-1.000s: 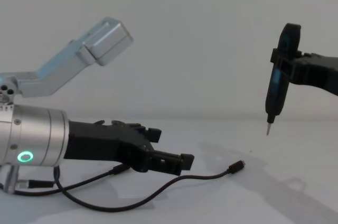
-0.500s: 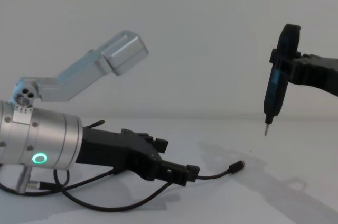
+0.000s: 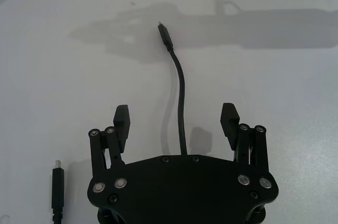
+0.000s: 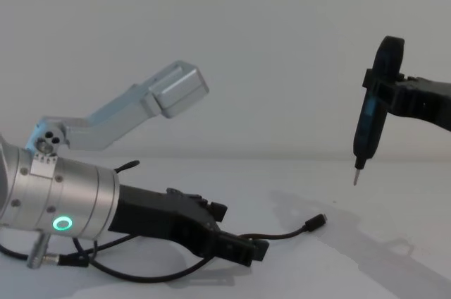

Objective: Pick up the data cable with the one hand.

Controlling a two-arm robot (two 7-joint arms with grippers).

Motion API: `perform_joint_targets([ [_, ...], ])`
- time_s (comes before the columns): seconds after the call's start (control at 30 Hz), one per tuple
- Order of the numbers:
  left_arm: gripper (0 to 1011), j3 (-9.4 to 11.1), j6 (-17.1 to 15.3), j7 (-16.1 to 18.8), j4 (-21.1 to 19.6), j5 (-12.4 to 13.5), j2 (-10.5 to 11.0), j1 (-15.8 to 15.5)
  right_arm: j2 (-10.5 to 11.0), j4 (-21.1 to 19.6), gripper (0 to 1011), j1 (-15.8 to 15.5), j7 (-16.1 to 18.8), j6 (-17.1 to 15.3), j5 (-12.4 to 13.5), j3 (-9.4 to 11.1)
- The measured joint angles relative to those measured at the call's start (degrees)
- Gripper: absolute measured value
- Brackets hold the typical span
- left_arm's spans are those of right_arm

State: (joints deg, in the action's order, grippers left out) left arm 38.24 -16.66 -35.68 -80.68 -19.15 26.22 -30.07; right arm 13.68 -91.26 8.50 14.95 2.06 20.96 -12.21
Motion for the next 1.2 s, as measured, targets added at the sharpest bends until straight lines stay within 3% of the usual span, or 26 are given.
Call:
perform_joint_targets([
  [0.23, 1001, 0.3, -0.5, 0.2, 0.5, 0.3, -0.3, -0.2, 0.1, 0.2, 275, -0.1, 0.2, 0.1, 0.6, 0.1],
  [0.43, 895, 0.5, -0.8, 0.3, 0.8, 0.5, -0.4, -0.3, 0.1, 0.4, 275, -0.1, 0.4, 0.2, 1.0, 0.1],
  [1.2, 186, 0.8, -1.1, 0.4, 1.1, 0.7, -0.6, -0.5, 0.5, 4.0, 275, 2.2, 2.0, 0.0, 2.0, -1.5],
])
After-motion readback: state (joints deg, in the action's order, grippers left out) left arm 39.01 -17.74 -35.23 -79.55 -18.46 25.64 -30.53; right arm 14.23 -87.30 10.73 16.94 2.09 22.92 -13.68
